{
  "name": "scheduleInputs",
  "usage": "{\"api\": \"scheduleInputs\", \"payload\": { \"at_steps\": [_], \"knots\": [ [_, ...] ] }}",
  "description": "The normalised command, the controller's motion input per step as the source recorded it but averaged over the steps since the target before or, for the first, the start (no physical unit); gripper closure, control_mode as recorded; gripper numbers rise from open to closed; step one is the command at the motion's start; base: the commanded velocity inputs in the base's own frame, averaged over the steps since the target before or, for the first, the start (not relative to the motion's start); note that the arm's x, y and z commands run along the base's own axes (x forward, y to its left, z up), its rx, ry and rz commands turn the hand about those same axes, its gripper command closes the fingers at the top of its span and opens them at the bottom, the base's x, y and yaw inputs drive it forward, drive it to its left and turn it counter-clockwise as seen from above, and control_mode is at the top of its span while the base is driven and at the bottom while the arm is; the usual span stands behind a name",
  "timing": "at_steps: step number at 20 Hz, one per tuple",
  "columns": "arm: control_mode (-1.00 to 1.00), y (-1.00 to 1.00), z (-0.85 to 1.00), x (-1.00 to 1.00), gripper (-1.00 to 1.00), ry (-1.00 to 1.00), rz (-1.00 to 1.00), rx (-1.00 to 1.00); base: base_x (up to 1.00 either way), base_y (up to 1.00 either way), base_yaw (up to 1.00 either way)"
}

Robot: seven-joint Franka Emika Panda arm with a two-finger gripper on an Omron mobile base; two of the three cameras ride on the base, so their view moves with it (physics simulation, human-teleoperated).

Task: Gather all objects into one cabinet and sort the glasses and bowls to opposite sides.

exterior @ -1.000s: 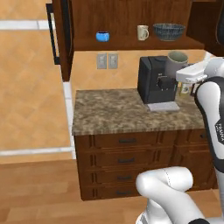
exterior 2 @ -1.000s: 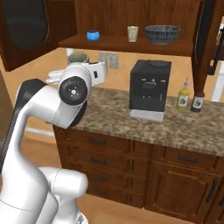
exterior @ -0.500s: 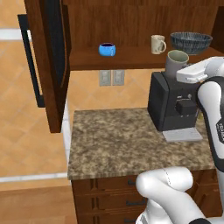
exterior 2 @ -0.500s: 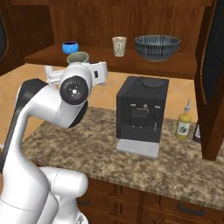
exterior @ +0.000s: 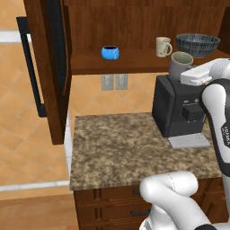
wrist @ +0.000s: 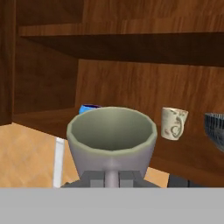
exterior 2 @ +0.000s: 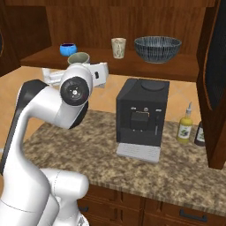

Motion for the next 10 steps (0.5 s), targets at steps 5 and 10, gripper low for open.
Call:
{"api": "scheduleInputs", "payload": {
  "at_steps": [5,10],
  "knots": [
    [1.00,0.00,0.00,0.00,1.00,0.00,0.00,0.00,0.00,0.00,0.00],
    [-1.00,0.08,0.07,0.00,1.00,-0.02,0.00,0.00,0.00,0.08,0.00]
  ]
}}
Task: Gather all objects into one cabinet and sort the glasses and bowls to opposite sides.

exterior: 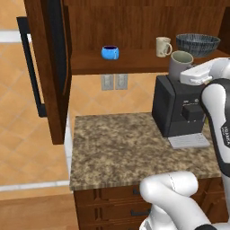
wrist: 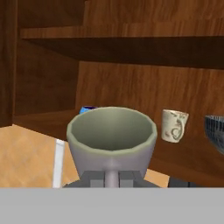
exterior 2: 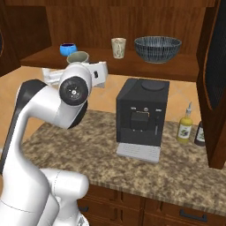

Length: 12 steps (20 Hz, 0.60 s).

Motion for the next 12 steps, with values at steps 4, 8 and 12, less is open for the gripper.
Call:
{"api": "scheduleInputs", "payload": {
  "at_steps": [4,8,12],
  "knots": [
    [-1.00,0.45,0.50,0.00,1.00,-0.02,-0.10,0.00,0.00,0.00,0.00],
    [-1.00,0.40,0.60,0.04,1.00,0.05,-0.22,0.00,0.00,0.00,0.00],
    [-1.00,0.25,0.12,0.23,1.00,0.15,-0.16,0.00,0.00,0.00,0.00]
  ]
}}
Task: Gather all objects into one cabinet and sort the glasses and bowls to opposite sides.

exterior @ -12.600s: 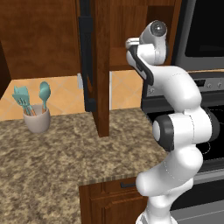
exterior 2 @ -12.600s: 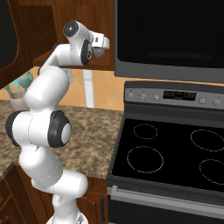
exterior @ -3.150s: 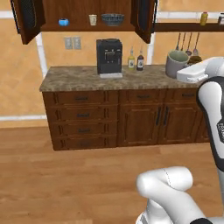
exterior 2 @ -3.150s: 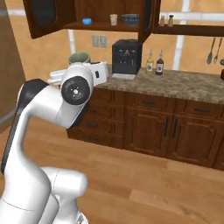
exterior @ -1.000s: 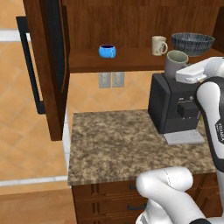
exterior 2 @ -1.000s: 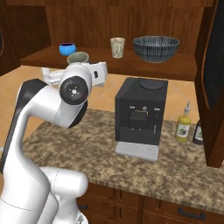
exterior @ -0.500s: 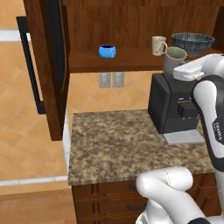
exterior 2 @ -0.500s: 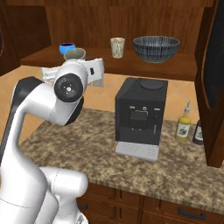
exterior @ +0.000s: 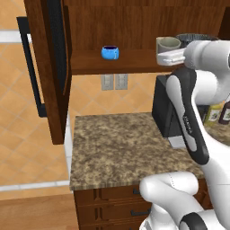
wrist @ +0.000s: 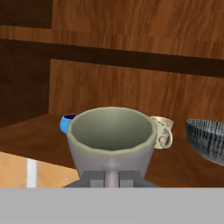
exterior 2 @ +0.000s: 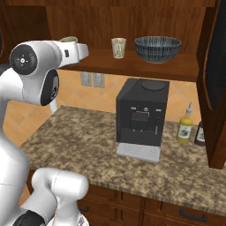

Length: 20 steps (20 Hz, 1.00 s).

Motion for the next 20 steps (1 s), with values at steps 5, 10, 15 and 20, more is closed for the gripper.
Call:
{"api": "scheduleInputs", "payload": {
  "at_steps": [5,10,15,20],
  "knots": [
    [-1.00,0.00,-0.13,0.03,1.00,0.00,0.00,0.03,0.00,0.00,0.00],
    [-1.00,0.00,-0.30,0.14,1.00,0.14,-0.08,0.20,0.00,0.00,0.00],
    [-1.00,0.00,0.00,0.04,1.00,0.00,0.00,0.00,0.00,0.00,0.00],
    [-1.00,0.00,0.00,0.55,1.00,-0.01,0.00,0.00,0.00,0.00,0.00]
  ]
}}
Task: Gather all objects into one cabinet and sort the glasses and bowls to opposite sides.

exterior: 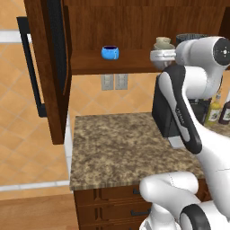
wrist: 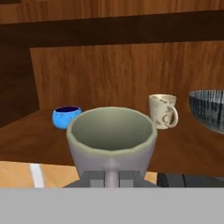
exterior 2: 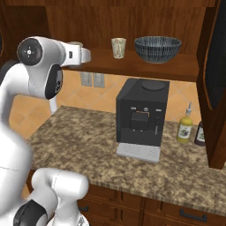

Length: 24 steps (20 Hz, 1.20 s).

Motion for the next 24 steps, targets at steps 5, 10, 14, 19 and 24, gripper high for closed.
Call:
{"api": "scheduleInputs", "payload": {
  "at_steps": [5,10,14,19,24],
  "knots": [
    [-1.00,0.00,-0.01,0.76,1.00,-0.01,0.00,0.00,0.00,0.00,0.00],
    [-1.00,0.00,-0.07,0.83,1.00,0.00,0.00,0.00,0.00,0.00,0.00],
    [-1.00,0.00,-0.09,0.87,1.00,0.00,0.00,0.00,0.00,0.00,0.00],
    [-1.00,0.00,-0.06,0.81,1.00,0.00,0.00,0.00,0.00,0.00,0.00],
    [-1.00,0.00,0.00,0.60,1.00,0.00,0.00,0.00,0.00,0.00,0.00]
  ]
}}
